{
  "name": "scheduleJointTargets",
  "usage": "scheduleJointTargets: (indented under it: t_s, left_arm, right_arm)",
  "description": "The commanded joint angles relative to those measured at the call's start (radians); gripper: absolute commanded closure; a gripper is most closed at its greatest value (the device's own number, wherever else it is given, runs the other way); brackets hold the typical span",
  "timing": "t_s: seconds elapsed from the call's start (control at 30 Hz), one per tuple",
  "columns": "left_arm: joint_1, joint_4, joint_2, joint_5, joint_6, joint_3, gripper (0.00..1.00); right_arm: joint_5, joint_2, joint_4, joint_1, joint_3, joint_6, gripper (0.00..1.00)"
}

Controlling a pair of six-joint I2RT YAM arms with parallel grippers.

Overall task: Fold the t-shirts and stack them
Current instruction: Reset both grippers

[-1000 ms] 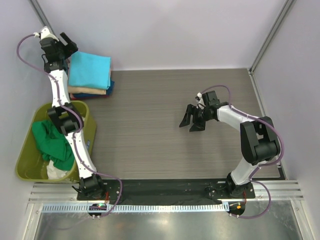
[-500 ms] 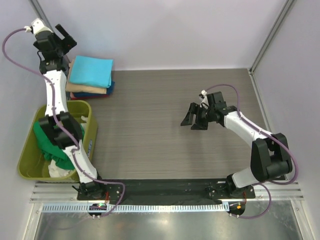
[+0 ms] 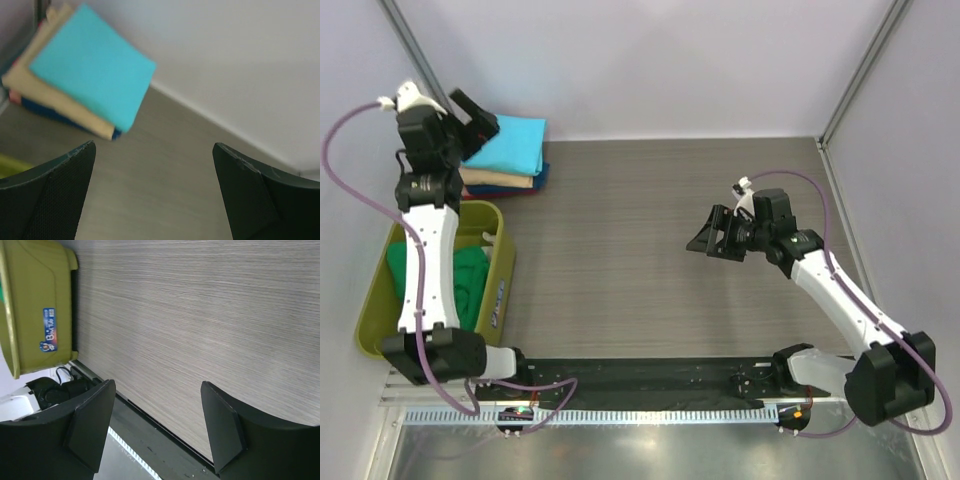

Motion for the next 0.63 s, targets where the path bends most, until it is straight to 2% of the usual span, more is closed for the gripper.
scheduleJointTargets:
  t_s: [0.0, 0.03, 0.1, 0.3, 0.37, 0.4, 0.5, 0.53, 0.6]
  left_arm:
    - [-0.025, -0.158, -0.116, 0.116, -0.005, -0.183, 0.0]
    - [-0.025, -0.166, -0.188, 0.16, 0.01, -0.246, 0.0]
    - [-0.025, -0.196, -0.264, 0.159, 0.03, -0.424, 0.0]
    - [-0.027, -0.249, -0.587, 0.162, 0.072, -0.761, 0.0]
    - [-0.027, -0.282, -0.688, 0.111, 0.093, -0.808, 0.0]
    - [-0.027, -0.29, -0.722, 0.066, 0.037, -0.843, 0.0]
    - [-0.039, -0.284, -0.854, 0.012, 0.032, -0.86, 0.0]
    - [-0.042, -0.286, -0.873, 0.004, 0.053, -0.857, 0.0]
    - [-0.058, -0.296, -0.894, -0.098, 0.054, -0.854, 0.0]
  right_arm:
    - [-0.003, -0.084, 0.002, 0.008, -0.027, 0.038, 0.25]
    - [0.002, -0.117, 0.003, 0.008, -0.031, 0.041, 0.24]
    - [0.028, -0.157, 0.003, 0.008, -0.051, 0.067, 0.24]
    - [0.085, -0.225, 0.011, 0.009, -0.088, 0.155, 0.23]
    - [0.104, -0.22, 0.028, 0.011, -0.094, 0.176, 0.23]
    - [0.108, -0.213, 0.034, 0.011, -0.094, 0.194, 0.23]
    - [0.094, -0.176, 0.083, 0.03, -0.084, 0.205, 0.25]
    - [0.123, -0.162, 0.086, 0.07, -0.073, 0.2, 0.24]
    - [0.196, -0.115, 0.088, 0.142, -0.015, 0.186, 0.22]
